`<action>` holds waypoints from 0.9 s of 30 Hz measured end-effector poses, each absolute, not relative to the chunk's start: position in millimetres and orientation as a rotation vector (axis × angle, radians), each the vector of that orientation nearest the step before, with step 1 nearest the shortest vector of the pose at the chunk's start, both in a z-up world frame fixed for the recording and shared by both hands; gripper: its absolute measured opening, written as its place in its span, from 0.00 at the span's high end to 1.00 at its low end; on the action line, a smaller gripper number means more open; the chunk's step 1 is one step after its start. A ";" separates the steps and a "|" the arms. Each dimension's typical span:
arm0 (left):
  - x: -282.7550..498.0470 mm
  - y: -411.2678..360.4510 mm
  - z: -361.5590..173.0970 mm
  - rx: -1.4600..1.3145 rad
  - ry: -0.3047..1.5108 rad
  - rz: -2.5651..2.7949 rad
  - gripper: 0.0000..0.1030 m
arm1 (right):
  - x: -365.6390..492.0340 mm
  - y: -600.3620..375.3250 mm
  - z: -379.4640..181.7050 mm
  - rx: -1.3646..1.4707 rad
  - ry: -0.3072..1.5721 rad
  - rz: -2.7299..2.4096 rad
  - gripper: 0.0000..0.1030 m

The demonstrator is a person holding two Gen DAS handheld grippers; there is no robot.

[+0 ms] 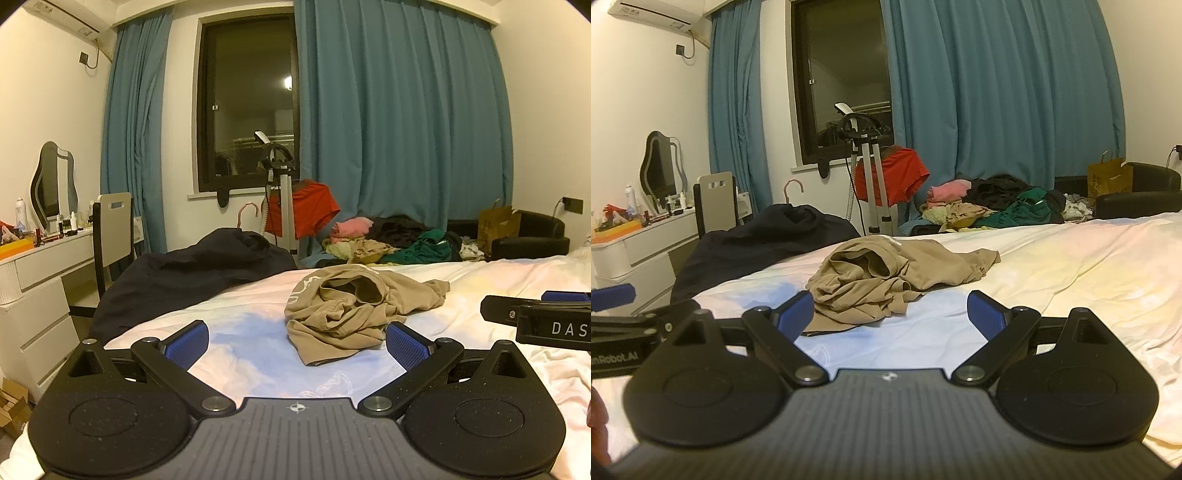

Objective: Fold clothes

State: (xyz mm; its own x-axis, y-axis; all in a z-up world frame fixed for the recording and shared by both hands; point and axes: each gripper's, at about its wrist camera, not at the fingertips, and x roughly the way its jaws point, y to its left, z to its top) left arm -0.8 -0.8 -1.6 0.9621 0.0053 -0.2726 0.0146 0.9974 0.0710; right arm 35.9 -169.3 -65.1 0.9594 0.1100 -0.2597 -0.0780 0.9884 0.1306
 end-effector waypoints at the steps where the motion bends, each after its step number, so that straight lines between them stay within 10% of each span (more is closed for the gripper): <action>1: -0.7 -1.0 -1.9 0.076 0.278 -0.004 0.00 | 35.1 -169.7 -64.3 0.119 0.269 0.094 0.11; 18: 166.5 -33.9 -36.3 0.031 0.455 -0.137 0.01 | 45.8 -212.4 -67.5 0.248 0.252 0.004 0.11; 27: 283.9 -37.5 -79.4 -0.053 0.504 -0.077 0.20 | 82.0 -239.2 -91.0 0.289 0.283 -0.025 0.11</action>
State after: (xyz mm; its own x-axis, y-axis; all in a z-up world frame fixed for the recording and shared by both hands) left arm 283.9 -37.5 -79.4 0.8731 -0.0865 -0.4799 0.0602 0.9957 -0.0700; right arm 82.0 -239.2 -91.0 0.9603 0.0164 -0.2785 0.0643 0.9585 0.2778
